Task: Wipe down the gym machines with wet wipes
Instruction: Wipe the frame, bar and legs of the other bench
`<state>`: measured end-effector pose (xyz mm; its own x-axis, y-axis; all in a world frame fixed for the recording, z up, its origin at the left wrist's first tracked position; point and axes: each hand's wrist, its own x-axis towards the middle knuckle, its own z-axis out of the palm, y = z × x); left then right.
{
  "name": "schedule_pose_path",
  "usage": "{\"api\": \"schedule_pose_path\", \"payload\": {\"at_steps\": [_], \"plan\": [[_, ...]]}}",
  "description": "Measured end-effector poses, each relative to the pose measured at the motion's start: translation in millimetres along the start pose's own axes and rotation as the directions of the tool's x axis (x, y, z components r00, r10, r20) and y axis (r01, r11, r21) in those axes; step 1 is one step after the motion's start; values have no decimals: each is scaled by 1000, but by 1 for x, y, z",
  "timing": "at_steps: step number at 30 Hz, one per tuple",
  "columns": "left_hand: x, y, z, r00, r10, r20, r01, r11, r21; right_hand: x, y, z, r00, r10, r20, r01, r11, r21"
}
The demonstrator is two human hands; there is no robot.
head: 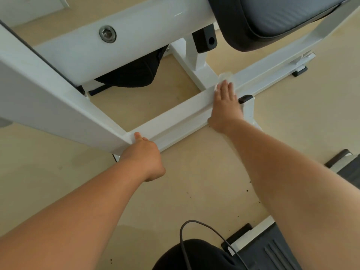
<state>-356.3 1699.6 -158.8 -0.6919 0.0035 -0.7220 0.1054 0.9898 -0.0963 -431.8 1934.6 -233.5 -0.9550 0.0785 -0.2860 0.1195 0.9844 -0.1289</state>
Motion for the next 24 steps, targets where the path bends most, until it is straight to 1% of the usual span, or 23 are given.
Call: {"api": "schedule_pose_path", "payload": {"at_steps": [2,4,7,9,10,11,12,13,14,15,16,17,19,21,22,24], "plan": [[-1,1,0,1000,3,4,-3,1000,-10,-30,-34,20,986,-166,1,166,986,-36],[2,0,4,999,6,-32,-8,999,-44,-58,-66,34,937,-348,24,348,932,-100],[1,-15,22,995,6,-104,-17,995,-103,-78,-100,45,816,-565,122,578,797,-178],[-8,-29,37,989,32,-146,-45,995,-84,-74,-106,44,744,-649,157,668,717,-201],[-14,-36,46,983,55,-176,-68,996,-65,-68,-102,41,739,-655,160,673,708,-214],[-20,-42,53,975,78,-207,-89,995,-48,-61,-95,37,763,-628,154,646,733,-213],[-25,-47,59,967,97,-234,-107,994,-31,-55,-87,33,814,-565,132,581,793,-186],[-30,-52,64,960,110,-256,-117,993,-14,-50,-80,30,875,-474,100,484,864,-142],[-35,-56,67,953,119,-277,-124,992,1,-49,-78,28,921,-382,76,388,916,-98],[-38,-60,69,945,125,-303,-128,992,10,-52,-82,28,943,-326,66,330,941,-74],[-40,-62,69,936,125,-330,-129,992,12,-57,-92,30,945,-320,62,324,944,-67],[-42,-64,68,925,122,-361,-127,992,9,-64,-107,34,927,-368,69,373,925,-76],[-43,-66,67,889,126,-440,-135,991,11,-80,-136,46,838,-533,115,544,830,-122],[-40,-68,70,834,150,-530,-159,987,29,-89,-148,54,761,-634,136,649,739,-181],[-39,-70,71,816,157,-556,-164,986,38,-88,-147,55,744,-655,136,667,713,-218],[-37,-75,75,806,166,-568,-179,983,33,-81,-138,52,741,-656,143,667,697,-262]]}}
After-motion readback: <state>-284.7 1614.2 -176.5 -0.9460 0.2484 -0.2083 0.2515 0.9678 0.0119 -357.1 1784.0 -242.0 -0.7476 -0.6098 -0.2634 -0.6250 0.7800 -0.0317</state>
